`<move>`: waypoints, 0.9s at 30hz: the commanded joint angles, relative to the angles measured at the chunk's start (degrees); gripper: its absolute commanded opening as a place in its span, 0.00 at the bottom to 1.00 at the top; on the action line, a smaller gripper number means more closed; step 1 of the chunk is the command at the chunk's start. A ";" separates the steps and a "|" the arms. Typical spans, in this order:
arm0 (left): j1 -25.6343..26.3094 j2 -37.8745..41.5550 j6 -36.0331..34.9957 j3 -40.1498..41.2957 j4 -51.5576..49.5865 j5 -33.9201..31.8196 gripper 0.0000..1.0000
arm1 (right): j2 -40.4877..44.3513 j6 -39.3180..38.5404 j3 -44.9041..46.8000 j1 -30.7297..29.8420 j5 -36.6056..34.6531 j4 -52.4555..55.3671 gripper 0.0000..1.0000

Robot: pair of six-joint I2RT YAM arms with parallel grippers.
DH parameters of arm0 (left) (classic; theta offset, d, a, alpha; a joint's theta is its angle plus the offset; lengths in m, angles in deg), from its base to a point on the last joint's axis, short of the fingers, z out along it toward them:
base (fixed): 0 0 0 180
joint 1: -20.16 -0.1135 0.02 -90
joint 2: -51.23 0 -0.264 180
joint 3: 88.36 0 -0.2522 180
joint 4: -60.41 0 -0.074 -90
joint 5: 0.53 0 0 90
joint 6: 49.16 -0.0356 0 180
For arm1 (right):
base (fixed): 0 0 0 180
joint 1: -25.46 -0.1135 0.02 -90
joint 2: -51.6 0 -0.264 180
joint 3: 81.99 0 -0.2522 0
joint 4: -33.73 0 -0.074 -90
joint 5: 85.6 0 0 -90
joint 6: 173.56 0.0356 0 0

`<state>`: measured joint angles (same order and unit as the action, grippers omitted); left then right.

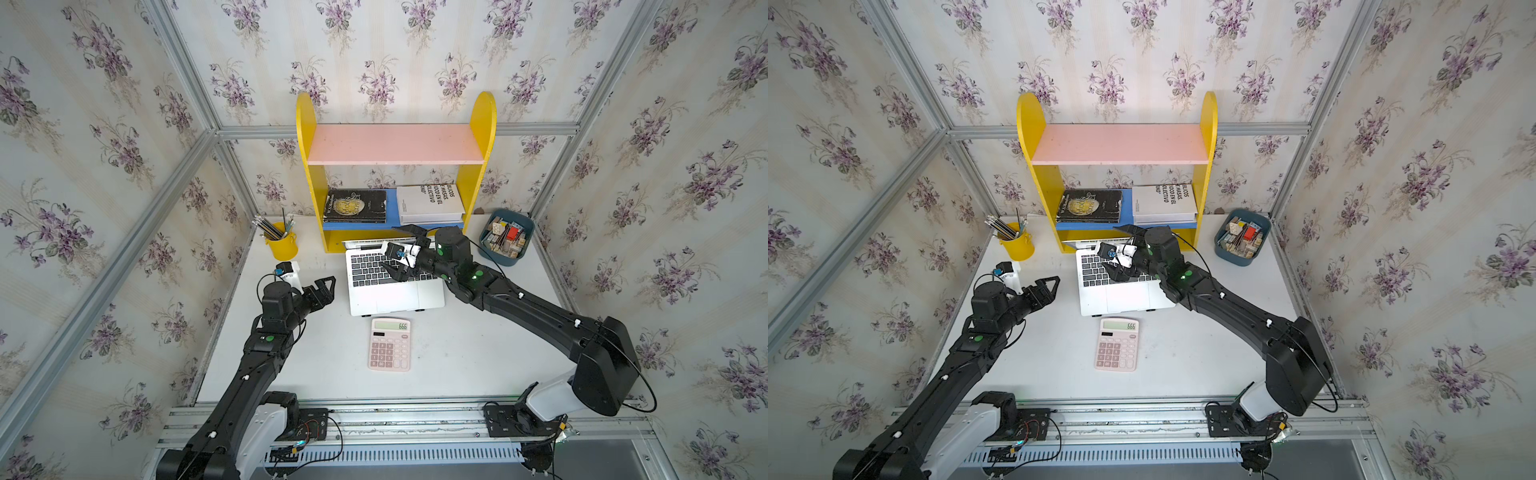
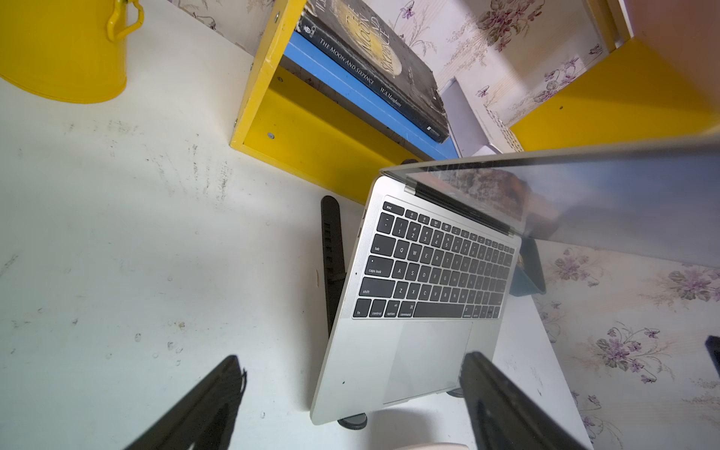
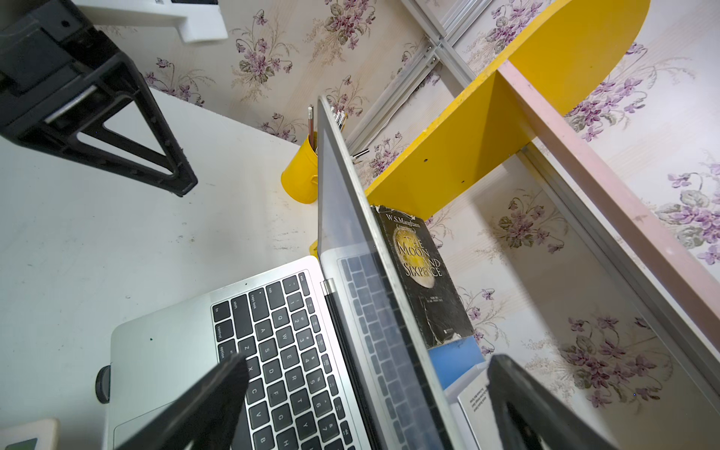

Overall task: Close the laptop lid and set it aside
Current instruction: Close the lid of the laptop.

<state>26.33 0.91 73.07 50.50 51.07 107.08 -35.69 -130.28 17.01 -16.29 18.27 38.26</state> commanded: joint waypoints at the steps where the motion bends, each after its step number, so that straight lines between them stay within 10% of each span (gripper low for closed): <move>1: -0.01 0.04 0.15 -0.44 1.44 0.50 0.90 | -0.59 5.84 1.97 -0.32 0.09 11.74 1.00; 27: -0.02 -0.37 0.31 -0.51 1.30 0.74 0.90 | 2.62 9.23 8.57 -3.09 -3.16 8.45 1.00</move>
<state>26.33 0.49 73.44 50.17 51.14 107.32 -32.26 -125.98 24.55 -19.40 16.81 35.99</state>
